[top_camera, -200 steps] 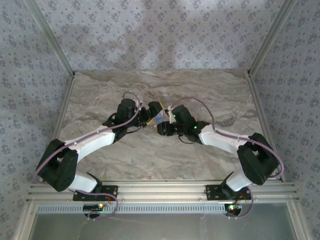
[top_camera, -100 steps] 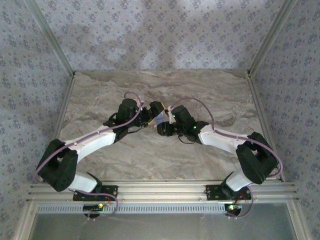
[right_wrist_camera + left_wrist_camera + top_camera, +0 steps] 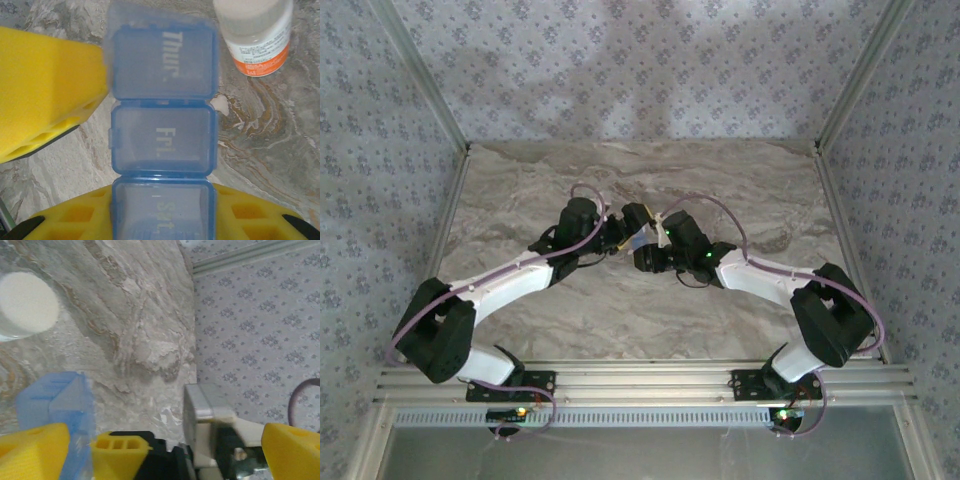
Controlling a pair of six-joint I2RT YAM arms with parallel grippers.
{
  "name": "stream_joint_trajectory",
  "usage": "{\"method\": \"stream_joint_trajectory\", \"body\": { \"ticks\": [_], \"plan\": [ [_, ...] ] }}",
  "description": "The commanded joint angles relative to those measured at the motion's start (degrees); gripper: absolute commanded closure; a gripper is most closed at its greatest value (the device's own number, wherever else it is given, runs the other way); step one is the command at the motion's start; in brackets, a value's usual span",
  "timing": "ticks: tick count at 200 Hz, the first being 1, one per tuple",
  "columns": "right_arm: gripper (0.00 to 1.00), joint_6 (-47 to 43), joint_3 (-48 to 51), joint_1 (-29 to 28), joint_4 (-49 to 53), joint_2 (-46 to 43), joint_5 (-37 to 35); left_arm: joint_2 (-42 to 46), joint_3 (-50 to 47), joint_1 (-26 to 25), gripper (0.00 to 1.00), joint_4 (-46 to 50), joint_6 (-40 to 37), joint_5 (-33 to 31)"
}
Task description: Sort the pills into containers
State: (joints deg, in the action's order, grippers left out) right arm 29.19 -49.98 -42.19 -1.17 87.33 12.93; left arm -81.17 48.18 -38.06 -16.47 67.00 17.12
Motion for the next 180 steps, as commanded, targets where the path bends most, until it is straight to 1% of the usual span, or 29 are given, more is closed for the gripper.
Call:
{"method": "stream_joint_trajectory", "body": {
  "ticks": [1, 34, 49, 63, 87, 131, 156, 180],
  "plan": [
    [0.58, 0.01, -1.58, -0.61, -0.88, 0.81, 0.96, 0.88, 3.53, -1.35, 0.02, -1.88, 0.17, 1.41],
    [0.58, 0.0, -1.53, -0.69, -0.72, 0.74, 0.96, 2.01, 3.67, -1.38, 0.02, -0.27, -0.66, -0.54],
    [0.58, -0.16, -1.45, -0.69, -0.51, 0.56, 0.96, 3.08, 3.42, -1.26, 0.02, 2.49, -1.62, -3.1],
    [0.58, -0.63, -1.18, -0.7, 0.17, 0.09, 0.8, 4.8, 3.1, -1.01, 0.02, 6.12, -3.28, -6.8],
    [0.58, -2.37, -0.28, -0.73, 2.01, -0.66, 0.67, 8.44, 1.88, 1.28, 0.02, 11.98, -6.58, -12.09],
    [0.57, -11.99, -1.71, -2.29, 9.96, 1.55, 0.78, 13.71, -3.51, 8.74, 0.02, 15.29, -9.29, -12.55],
    [0.56, -16.74, -2.33, -4.91, 11.99, 3.25, 0.47, 15.54, -5.55, 10.99, 0.02, 16.97, -10.9, -12.84],
    [0.55, -21.76, -2.93, -8.03, 13.01, 5.4, -1.32, 15.76, -7.54, 12.21, 0.02, 16.02, -10.11, -11.65]
  ]
}}
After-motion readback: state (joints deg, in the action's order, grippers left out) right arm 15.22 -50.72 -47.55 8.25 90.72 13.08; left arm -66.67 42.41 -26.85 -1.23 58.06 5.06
